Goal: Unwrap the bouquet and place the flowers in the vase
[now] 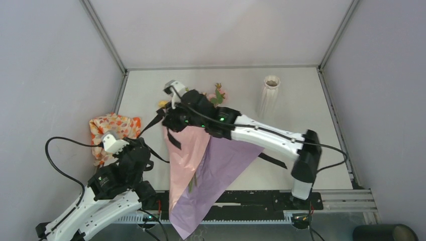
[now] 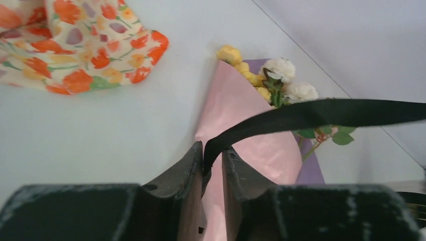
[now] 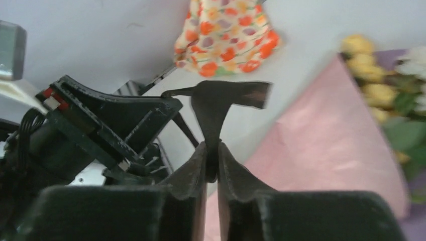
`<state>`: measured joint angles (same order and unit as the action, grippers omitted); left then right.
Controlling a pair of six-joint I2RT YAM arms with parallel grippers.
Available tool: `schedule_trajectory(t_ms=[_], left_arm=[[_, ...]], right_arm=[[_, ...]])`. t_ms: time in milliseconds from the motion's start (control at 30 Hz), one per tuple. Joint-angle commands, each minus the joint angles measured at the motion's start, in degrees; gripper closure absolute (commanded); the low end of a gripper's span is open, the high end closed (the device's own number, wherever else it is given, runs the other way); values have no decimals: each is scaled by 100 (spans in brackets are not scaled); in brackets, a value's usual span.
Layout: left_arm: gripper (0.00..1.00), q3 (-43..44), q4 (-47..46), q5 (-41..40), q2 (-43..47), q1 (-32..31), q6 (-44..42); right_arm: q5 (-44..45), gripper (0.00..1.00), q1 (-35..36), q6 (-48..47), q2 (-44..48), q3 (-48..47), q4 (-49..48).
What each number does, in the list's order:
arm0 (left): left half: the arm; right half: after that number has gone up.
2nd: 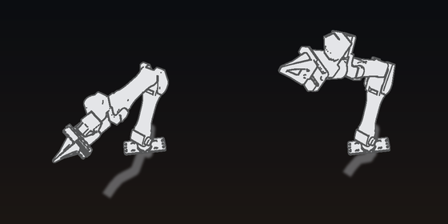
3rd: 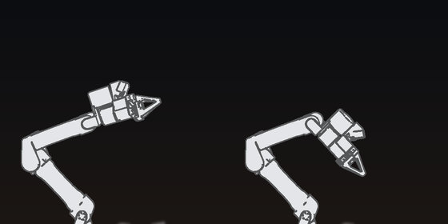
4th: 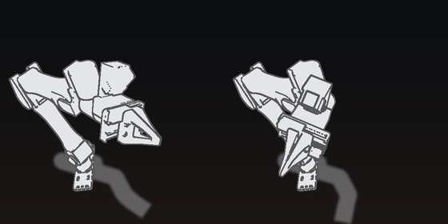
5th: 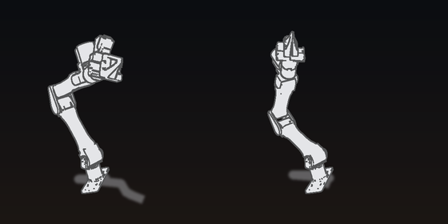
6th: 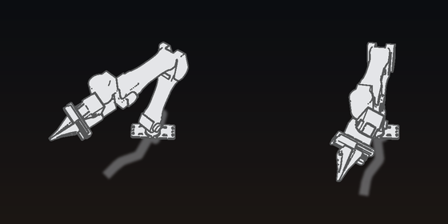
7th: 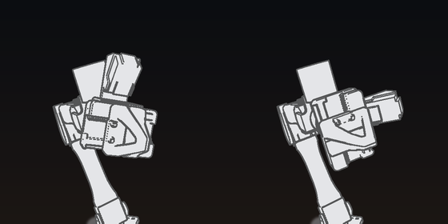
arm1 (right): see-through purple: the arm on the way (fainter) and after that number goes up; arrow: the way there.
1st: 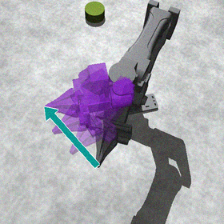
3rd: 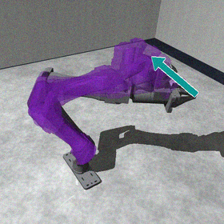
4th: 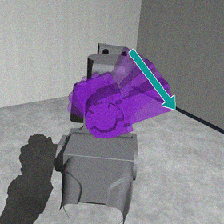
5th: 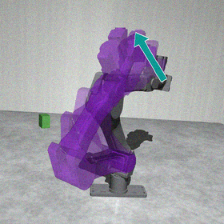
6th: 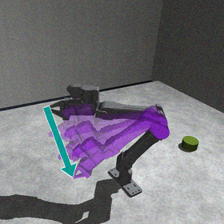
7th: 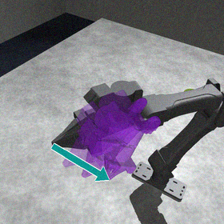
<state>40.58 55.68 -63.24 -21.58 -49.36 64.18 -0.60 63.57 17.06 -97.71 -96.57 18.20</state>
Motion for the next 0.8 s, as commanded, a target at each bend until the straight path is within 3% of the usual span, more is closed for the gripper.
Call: schedule_trajectory(t_ms=[0, 133, 233, 367, 600, 767], left_arm=[[69, 368, 1251, -499, -70, 29, 1143], [48, 475, 1921, -727, -62, 30, 1727], [39, 448, 1879, -698, -24, 32, 1708], [37, 361, 1565, -584, -39, 28, 1440], [38, -8, -608, 291, -218, 32, -785], [38, 416, -1174, 1360, -1637, 32, -1859]], right_arm=[[-781, 70, 180, 10, -974, -994, 41], [-1199, 43, 84, 19, -1795, -2004, 486], [-1503, 34, -56, 66, -2157, -2623, 596], [-1750, 33, -256, 274, -2102, -2594, 413], [-1107, 33, -490, 262, -636, -680, -168], [-632, 32, -960, 541, 920, 1288, -659]])
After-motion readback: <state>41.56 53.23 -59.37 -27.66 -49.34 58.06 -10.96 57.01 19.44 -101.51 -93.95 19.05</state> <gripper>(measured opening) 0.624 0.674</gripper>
